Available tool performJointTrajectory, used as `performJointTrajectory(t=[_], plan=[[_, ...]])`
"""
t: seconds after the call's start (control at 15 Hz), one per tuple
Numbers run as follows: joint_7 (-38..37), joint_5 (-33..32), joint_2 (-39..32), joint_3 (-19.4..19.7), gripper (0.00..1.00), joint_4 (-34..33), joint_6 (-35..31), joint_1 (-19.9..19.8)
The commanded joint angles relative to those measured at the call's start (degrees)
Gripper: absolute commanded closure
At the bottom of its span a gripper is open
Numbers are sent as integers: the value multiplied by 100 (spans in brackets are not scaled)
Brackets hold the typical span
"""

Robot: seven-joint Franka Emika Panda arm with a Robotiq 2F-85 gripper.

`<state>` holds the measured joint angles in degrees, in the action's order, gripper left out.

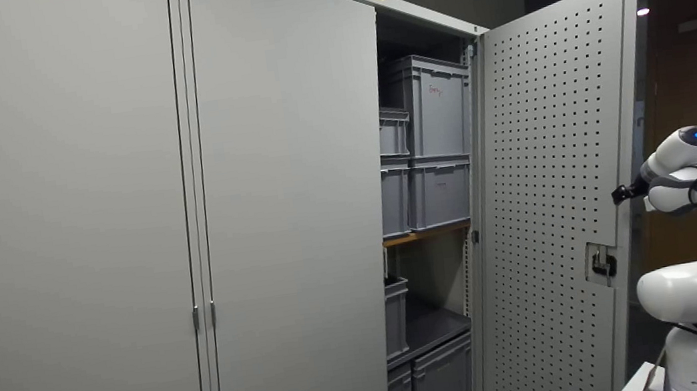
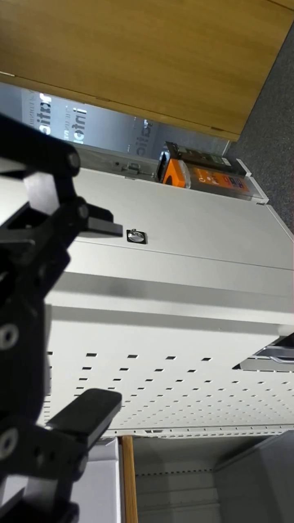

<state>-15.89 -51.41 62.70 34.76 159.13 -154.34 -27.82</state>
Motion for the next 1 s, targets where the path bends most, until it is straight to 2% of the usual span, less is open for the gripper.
performJointTrajectory(t=[0.0, 0.27, 0.33, 0.4, 0.6, 0.67, 0.93], plan=[[137, -150, -55, 209, 0, 0, -312, 156], [229, -129, -69, 357, 0, -27, -322, 257], [555, 326, -241, 193, 0, 0, -527, 12], [333, -52, -81, 402, 0, -38, -370, 273], [451, 62, -20, 419, 0, -1, -110, 374], [298, 48, -21, 348, 0, 0, -124, 238], [308, 48, -22, 391, 0, 2, -116, 315]])
